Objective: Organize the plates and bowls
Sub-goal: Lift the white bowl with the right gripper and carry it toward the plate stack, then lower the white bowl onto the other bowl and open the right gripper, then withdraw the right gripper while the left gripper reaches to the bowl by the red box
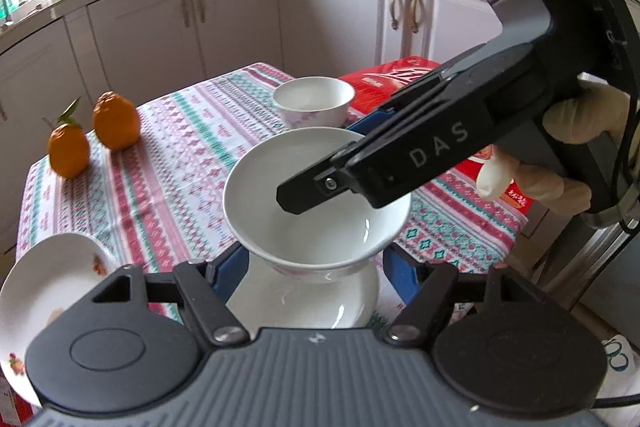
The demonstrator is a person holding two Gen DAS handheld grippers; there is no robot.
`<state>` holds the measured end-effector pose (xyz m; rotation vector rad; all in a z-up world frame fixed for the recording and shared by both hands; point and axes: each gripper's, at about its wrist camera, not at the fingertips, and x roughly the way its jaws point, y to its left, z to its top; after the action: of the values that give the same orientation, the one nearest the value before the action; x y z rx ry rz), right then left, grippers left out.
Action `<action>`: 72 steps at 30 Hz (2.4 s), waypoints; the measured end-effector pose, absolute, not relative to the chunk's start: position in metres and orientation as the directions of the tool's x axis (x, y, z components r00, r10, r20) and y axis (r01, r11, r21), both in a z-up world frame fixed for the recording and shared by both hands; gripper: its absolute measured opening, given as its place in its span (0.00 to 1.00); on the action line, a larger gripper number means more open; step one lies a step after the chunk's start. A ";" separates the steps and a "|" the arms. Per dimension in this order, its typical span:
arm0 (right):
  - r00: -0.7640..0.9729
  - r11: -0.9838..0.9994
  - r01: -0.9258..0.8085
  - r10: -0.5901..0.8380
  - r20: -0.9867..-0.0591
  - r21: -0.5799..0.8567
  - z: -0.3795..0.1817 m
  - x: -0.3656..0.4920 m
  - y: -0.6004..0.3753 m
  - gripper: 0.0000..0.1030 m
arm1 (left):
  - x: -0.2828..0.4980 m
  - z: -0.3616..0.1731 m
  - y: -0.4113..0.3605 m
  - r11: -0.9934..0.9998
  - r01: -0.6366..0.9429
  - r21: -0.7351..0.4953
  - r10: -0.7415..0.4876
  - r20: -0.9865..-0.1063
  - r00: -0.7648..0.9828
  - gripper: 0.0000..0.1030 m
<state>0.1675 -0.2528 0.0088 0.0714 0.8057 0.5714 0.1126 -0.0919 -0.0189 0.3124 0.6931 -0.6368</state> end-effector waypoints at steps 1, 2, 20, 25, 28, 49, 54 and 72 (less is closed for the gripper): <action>0.546 0.845 -0.460 0.513 -0.662 0.274 0.008 0.168 -0.250 0.71 | 0.112 -0.019 -0.088 0.772 0.633 0.060 -0.434 -0.677 0.594 0.71; 0.541 0.842 -0.464 0.516 -0.664 0.276 0.008 0.168 -0.246 0.71 | 0.112 -0.020 -0.085 0.775 0.630 0.059 -0.432 -0.678 0.595 0.71; 0.489 0.842 -0.459 0.507 -0.710 0.285 -0.012 0.169 -0.223 0.72 | 0.111 -0.036 -0.067 0.776 0.631 0.019 -0.434 -0.709 0.556 0.71; 0.486 0.846 -0.461 0.494 -0.721 0.268 -0.016 0.167 -0.221 0.72 | 0.112 -0.040 -0.067 0.774 0.633 0.020 -0.430 -0.718 0.548 0.73; 0.485 0.845 -0.466 0.491 -0.724 0.262 -0.018 0.166 -0.220 0.72 | 0.113 -0.042 -0.068 0.774 0.633 0.021 -0.425 -0.724 0.544 0.74; 0.497 0.834 -0.496 0.502 -0.708 0.243 -0.015 0.159 -0.220 1.00 | 0.109 -0.043 -0.066 0.762 0.645 0.060 -0.409 -0.728 0.551 0.85; 0.510 0.813 -0.520 0.542 -0.668 0.263 -0.007 0.152 -0.224 1.00 | 0.106 -0.038 -0.065 0.760 0.645 0.083 -0.400 -0.722 0.564 0.85; 0.518 0.786 -0.544 0.591 -0.618 0.295 0.004 0.148 -0.249 1.00 | 0.127 -0.006 -0.058 0.736 0.653 0.176 -0.378 -0.694 0.613 0.89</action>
<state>0.1478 -0.2485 0.0045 0.0669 0.7675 0.6808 0.1267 -0.0582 -0.0060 0.4409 0.6814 -0.6172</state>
